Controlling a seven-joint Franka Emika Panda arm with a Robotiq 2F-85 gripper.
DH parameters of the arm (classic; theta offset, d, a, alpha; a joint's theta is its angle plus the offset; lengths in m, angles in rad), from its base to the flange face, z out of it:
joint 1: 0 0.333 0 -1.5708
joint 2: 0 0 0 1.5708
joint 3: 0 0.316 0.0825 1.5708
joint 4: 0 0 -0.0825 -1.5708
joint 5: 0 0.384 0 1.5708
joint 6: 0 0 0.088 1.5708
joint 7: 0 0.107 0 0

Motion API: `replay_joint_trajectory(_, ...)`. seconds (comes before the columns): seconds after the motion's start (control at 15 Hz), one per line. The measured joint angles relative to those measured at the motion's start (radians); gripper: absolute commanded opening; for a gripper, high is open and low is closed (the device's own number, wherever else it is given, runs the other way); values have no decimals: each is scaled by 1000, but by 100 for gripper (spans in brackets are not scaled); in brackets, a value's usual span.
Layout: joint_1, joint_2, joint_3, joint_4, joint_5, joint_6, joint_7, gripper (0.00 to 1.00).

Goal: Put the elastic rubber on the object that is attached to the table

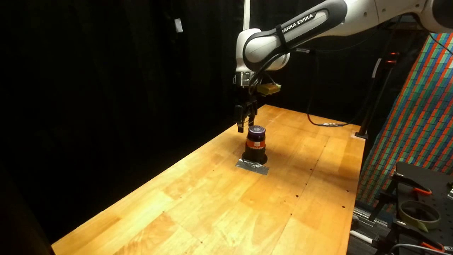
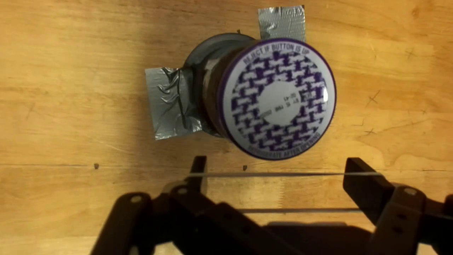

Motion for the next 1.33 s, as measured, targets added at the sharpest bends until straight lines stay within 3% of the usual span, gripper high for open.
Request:
replay_joint_trajectory(0.47, 32, 185, -18, 310, -28, -353, 31, 100)
replay_joint_trajectory(0.73, 53, 261, -30, 435, -55, -480, 36, 100)
replay_joint_trajectory(1.33, 109, 254, -57, 428, -140, -525, 72, 100)
